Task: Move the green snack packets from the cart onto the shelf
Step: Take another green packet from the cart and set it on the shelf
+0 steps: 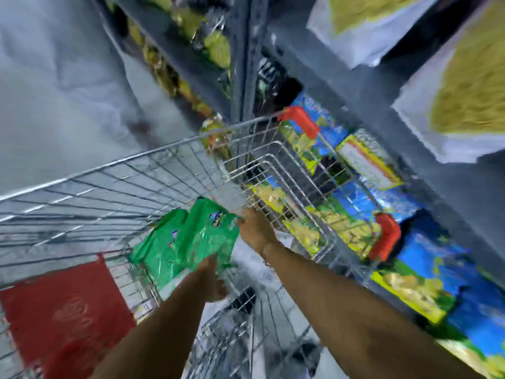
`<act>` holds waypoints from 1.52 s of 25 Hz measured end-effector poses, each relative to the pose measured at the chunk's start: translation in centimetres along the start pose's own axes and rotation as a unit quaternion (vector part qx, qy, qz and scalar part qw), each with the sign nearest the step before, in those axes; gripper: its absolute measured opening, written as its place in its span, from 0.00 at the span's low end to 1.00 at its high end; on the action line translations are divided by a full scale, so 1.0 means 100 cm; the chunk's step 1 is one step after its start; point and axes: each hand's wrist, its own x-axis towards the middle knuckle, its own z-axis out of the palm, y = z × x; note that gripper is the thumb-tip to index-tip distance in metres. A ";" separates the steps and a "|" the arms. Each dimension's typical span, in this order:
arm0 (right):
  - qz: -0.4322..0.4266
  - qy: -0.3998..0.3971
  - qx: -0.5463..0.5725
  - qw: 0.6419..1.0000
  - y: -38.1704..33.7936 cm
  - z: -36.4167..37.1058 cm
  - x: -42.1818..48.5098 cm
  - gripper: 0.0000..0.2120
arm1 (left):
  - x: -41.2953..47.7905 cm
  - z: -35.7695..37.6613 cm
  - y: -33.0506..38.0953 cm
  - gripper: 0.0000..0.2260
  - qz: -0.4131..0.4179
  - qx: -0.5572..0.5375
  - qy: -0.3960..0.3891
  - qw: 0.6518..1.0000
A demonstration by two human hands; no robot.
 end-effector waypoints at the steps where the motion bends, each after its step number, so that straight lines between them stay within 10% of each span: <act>1: 0.001 -0.011 -0.039 0.999 0.005 0.015 0.013 0.19 | 0.016 0.001 -0.009 0.28 -0.022 -0.025 -0.025 0.999; 10: 0.028 0.042 -0.129 0.990 0.026 0.016 0.007 0.14 | 0.016 0.043 -0.016 0.14 0.103 -0.166 0.008 0.981; 15: -0.019 0.210 -0.002 0.978 -0.019 -0.058 -0.071 0.13 | -0.066 0.064 -0.006 0.32 0.362 -0.074 0.129 0.920; 26: -0.219 0.541 0.382 0.717 0.076 -0.182 -0.348 0.22 | -0.316 0.190 -0.160 0.22 0.747 0.057 0.001 0.662; 33: -0.104 0.690 0.414 0.585 0.241 -0.246 -0.437 0.14 | -0.334 0.343 -0.241 0.15 0.684 0.332 -0.247 0.601; 38: -0.027 0.686 0.398 0.609 0.297 -0.305 -0.436 0.11 | -0.337 0.436 -0.234 0.19 0.629 0.397 -0.280 0.606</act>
